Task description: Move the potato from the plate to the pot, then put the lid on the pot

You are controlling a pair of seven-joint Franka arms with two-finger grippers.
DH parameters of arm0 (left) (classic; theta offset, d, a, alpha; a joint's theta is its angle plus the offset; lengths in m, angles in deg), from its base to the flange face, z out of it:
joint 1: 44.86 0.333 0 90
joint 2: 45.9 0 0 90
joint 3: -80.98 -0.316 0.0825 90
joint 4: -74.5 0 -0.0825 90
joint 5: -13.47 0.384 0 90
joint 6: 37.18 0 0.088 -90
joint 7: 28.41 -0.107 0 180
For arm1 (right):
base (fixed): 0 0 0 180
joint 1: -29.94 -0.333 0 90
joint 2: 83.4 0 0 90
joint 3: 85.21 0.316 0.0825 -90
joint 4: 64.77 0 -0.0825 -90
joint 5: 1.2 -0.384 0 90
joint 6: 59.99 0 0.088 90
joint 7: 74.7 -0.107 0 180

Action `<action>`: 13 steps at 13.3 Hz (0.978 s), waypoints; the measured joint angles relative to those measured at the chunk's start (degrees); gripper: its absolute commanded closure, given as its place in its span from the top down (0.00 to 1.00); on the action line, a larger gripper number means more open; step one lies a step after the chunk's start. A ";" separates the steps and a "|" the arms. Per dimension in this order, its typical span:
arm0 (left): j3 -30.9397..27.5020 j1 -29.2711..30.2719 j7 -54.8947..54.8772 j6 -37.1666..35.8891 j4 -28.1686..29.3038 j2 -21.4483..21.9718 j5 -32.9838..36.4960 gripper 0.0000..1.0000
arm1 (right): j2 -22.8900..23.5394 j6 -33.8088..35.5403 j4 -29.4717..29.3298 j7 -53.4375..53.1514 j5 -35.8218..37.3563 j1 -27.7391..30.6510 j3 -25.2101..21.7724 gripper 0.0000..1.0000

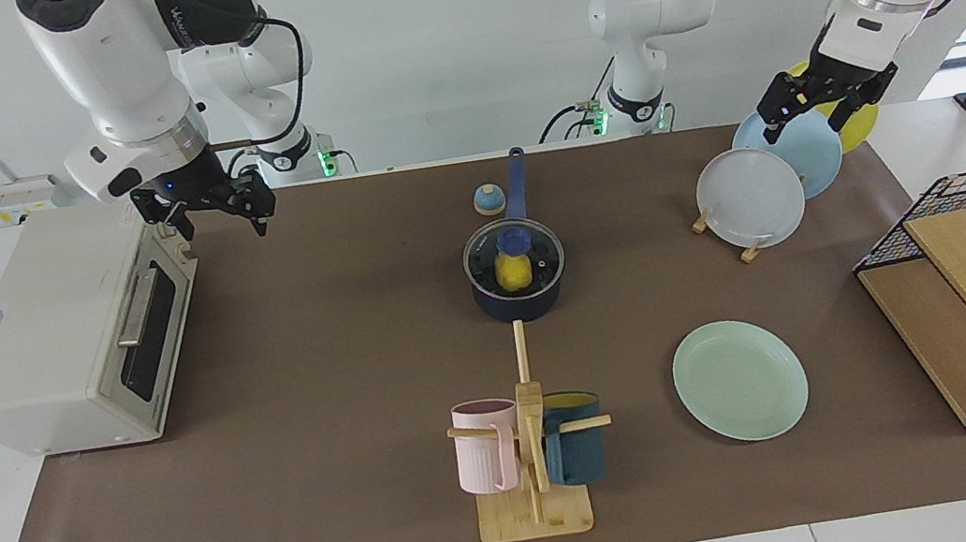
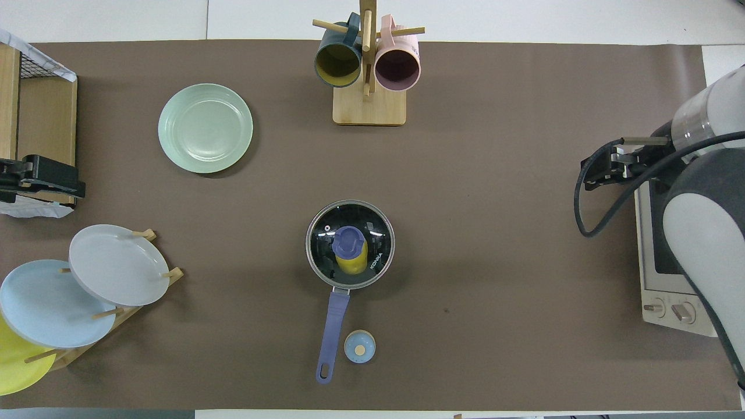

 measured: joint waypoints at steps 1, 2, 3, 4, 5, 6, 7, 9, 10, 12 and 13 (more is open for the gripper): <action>0.10 0.06 0.00 0.00 0.00 0.00 0.00 1.00 | -0.28 0.00 0.52 0.30 -0.03 0.14 0.00 1.00; 0.14 0.09 0.01 0.00 0.00 0.00 0.00 1.00 | -0.75 -0.06 1.21 0.34 -0.04 0.16 0.00 1.00; 0.18 0.13 0.01 0.00 0.00 0.00 0.00 1.00 | -1.15 -0.57 1.77 0.34 -0.05 0.16 0.01 1.00; 0.24 0.21 0.01 0.00 0.00 0.00 0.00 1.00 | -1.38 -1.28 2.12 0.34 -0.05 0.18 0.00 1.00; 0.33 0.32 0.01 0.00 0.00 0.00 0.00 1.00 | -1.46 -1.73 2.28 0.34 -0.05 0.30 -0.13 1.00; 0.46 0.49 0.01 0.00 0.00 0.00 0.00 1.00 | -1.46 -2.04 2.29 0.34 -0.05 0.41 -0.65 1.00; 0.54 0.61 0.01 0.00 0.00 0.00 0.00 1.00 | -1.47 -2.19 2.29 0.35 -0.05 0.44 -1.54 1.00; 0.68 0.73 0.01 0.00 0.00 0.00 0.00 1.00 | -1.46 -2.28 2.29 0.57 -0.08 0.56 -3.15 1.00; 0.72 0.73 0.01 0.00 0.00 0.00 0.00 1.00 | -1.47 -2.33 2.29 0.59 -0.14 0.66 -3.38 1.00; 0.80 0.73 0.01 0.00 0.00 0.00 0.00 1.00 | -1.47 -2.34 2.30 0.59 -0.18 0.66 -3.39 1.00; 0.83 0.74 0.01 0.00 0.00 0.00 0.00 1.00 | -1.47 -2.34 2.31 0.59 -0.18 0.66 -3.42 1.00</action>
